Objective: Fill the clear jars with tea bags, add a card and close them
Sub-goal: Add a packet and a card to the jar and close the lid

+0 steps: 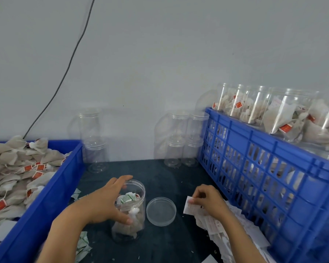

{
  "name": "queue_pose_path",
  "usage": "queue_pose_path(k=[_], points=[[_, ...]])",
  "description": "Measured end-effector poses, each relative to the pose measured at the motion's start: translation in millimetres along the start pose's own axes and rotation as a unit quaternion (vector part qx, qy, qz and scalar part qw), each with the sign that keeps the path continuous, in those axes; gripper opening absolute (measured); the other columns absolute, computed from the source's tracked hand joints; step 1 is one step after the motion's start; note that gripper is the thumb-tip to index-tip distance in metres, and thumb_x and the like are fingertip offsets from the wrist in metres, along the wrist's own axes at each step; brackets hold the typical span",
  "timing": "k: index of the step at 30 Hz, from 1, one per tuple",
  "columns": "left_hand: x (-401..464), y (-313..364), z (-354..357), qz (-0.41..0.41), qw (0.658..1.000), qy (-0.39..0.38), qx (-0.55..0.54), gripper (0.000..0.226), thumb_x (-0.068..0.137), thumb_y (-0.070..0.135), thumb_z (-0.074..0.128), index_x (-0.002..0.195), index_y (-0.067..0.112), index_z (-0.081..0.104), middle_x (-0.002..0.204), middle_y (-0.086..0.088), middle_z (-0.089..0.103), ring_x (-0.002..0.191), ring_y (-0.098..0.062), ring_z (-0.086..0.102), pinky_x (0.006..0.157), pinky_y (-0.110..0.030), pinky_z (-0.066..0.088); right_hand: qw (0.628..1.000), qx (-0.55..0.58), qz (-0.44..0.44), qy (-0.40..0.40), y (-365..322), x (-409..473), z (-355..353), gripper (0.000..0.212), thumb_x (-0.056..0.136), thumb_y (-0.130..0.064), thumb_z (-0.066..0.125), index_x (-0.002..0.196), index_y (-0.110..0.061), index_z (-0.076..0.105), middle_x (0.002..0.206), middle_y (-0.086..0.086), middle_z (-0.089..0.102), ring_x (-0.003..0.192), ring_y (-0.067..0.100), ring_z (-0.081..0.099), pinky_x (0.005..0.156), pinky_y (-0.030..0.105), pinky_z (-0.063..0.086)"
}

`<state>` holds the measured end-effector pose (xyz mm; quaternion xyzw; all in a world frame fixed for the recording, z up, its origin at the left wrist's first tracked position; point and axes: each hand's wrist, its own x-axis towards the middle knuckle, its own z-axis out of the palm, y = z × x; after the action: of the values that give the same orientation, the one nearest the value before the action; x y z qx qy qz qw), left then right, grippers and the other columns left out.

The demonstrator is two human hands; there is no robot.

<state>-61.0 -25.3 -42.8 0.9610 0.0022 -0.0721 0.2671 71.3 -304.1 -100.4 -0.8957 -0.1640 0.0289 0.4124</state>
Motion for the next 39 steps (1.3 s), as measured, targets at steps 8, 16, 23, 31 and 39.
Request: queue_pose_path(k=[8, 16, 23, 31, 39], points=[[1.9, -1.6, 0.1, 0.001, 1.0, -0.001, 0.002, 0.111, 0.071, 0.039, 0.083, 0.149, 0.042, 0.005, 0.152, 0.012, 0.025, 0.132, -0.013, 0.042, 0.111, -0.034, 0.038, 0.999, -0.02, 0.019, -0.042, -4.2, 6.8, -7.6, 0.047, 0.097, -0.015, 0.056, 0.051, -0.02, 0.063, 0.053, -0.014, 0.053, 0.049, -0.003, 0.046, 0.053, 0.016, 0.033], [4.3, -7.2, 0.9, -0.001, 0.999, 0.018, -0.032, 0.121, 0.063, 0.042, 0.087, 0.15, 0.041, 0.002, 0.152, 0.013, 0.033, 0.13, -0.01, 0.044, 0.111, -0.034, 0.038, 0.989, -0.062, -0.004, 0.137, -32.8, 6.0, -17.1, 0.015, 0.087, -0.016, 0.07, 0.076, -0.017, 0.06, 0.075, -0.003, 0.061, 0.07, 0.01, 0.058, 0.065, 0.027, 0.048], [0.9, -0.9, 2.3, 0.0, 0.997, 0.07, -0.029, 0.138, 0.058, 0.042, 0.089, 0.138, 0.055, -0.023, 0.148, 0.007, 0.043, 0.127, -0.016, 0.051, 0.108, -0.04, 0.042, 0.972, 0.165, -0.165, 0.037, -126.8, -12.1, 34.1, 0.016, 0.088, -0.021, 0.067, 0.078, -0.009, 0.072, 0.073, 0.004, 0.07, 0.057, 0.0, 0.056, 0.055, 0.012, 0.04], [5.1, -21.6, 6.0, 0.035, 0.987, 0.072, -0.14, 0.146, 0.051, 0.044, 0.092, 0.136, 0.058, -0.025, 0.136, 0.022, 0.05, 0.123, -0.005, 0.052, 0.104, -0.023, 0.04, 0.952, -0.167, -0.254, -0.045, -157.4, -6.1, 66.4, 0.014, 0.079, -0.034, 0.076, 0.071, -0.025, 0.067, 0.068, -0.015, 0.064, 0.066, 0.003, 0.058, 0.09, 0.027, 0.042], [8.8, -44.7, 11.6, 0.05, 0.975, 0.034, -0.213, 0.145, 0.054, 0.039, 0.092, 0.139, 0.058, -0.024, 0.114, 0.047, 0.043, 0.116, 0.007, 0.05, 0.102, -0.018, 0.036, 0.938, -0.214, -0.258, -0.093, -174.3, -3.3, 76.0, 0.018, 0.078, -0.041, 0.075, 0.074, -0.025, 0.067, 0.073, -0.013, 0.063, 0.075, 0.007, 0.056, 0.098, 0.034, 0.034]])
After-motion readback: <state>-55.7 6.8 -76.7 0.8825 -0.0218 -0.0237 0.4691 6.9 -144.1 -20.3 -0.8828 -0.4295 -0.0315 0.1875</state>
